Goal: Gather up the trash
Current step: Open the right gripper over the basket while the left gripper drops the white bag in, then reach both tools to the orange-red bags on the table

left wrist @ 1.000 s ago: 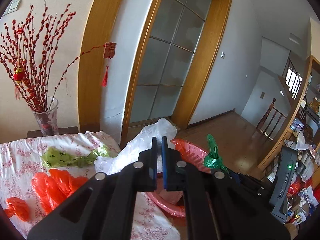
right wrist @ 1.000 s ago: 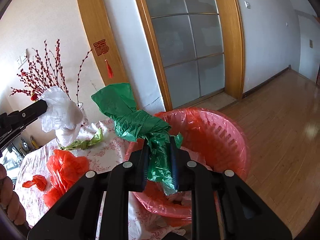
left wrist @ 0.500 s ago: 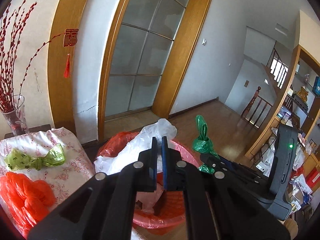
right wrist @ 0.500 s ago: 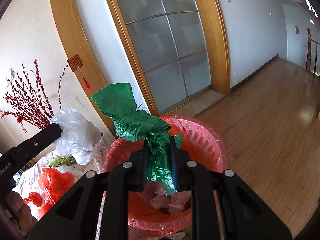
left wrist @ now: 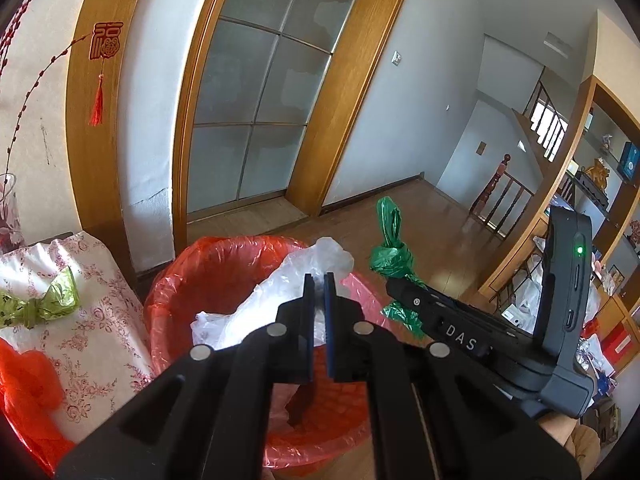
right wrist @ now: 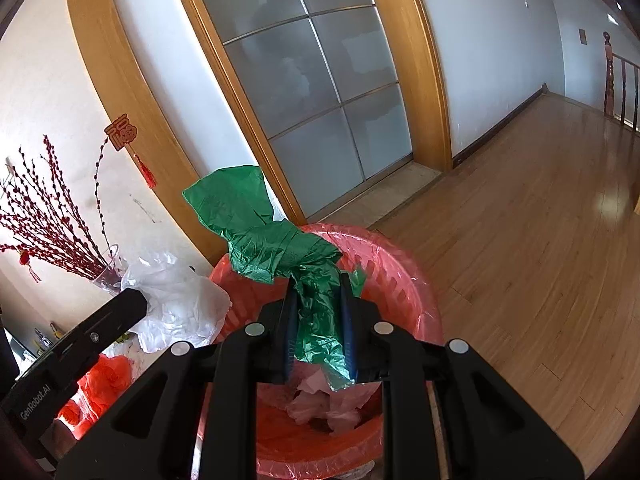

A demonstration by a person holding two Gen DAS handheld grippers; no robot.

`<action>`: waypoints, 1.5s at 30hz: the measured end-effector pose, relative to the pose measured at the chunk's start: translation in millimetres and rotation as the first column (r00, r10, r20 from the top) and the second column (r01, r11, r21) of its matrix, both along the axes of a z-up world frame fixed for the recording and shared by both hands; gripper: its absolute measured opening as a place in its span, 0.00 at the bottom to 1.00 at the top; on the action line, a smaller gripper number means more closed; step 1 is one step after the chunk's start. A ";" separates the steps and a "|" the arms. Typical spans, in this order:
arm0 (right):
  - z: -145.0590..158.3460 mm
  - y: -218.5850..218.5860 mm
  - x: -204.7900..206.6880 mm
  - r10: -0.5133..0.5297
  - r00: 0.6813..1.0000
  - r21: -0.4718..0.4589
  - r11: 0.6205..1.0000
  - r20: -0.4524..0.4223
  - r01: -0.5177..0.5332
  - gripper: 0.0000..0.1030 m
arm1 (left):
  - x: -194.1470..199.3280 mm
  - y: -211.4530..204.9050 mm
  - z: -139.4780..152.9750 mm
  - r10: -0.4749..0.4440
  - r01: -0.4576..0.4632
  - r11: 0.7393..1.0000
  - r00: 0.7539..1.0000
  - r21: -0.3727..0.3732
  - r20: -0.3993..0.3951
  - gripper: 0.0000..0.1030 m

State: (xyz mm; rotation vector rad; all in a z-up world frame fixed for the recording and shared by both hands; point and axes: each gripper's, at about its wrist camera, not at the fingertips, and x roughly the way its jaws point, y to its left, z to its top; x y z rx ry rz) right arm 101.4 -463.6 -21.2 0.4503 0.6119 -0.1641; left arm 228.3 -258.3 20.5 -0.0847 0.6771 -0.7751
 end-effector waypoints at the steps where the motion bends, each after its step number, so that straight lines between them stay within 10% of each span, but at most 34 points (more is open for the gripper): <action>1: -1.2 -0.9 1.4 0.001 1.000 0.003 1.000 -0.002 -0.001 0.19 | 1.8 -0.6 -2.6 0.000 0.000 1.000 1.000 0.001 -0.008 0.06; 26: 0.9 30.3 -16.4 0.044 0.999 -0.086 0.995 0.000 -0.044 0.50 | -9.9 91.7 2.5 0.226 -0.227 0.972 0.974 0.064 0.023 0.51; 33: 5.3 90.5 -24.8 0.160 0.987 -0.134 0.978 0.010 -0.157 0.50 | -39.6 172.6 22.0 0.385 -0.392 0.917 0.918 0.077 0.098 0.59; 45: -12.3 230.0 -6.8 0.429 0.902 -0.161 0.888 -0.040 -0.430 0.50 | -91.9 307.5 16.8 0.635 -0.676 0.723 0.731 0.142 0.250 0.63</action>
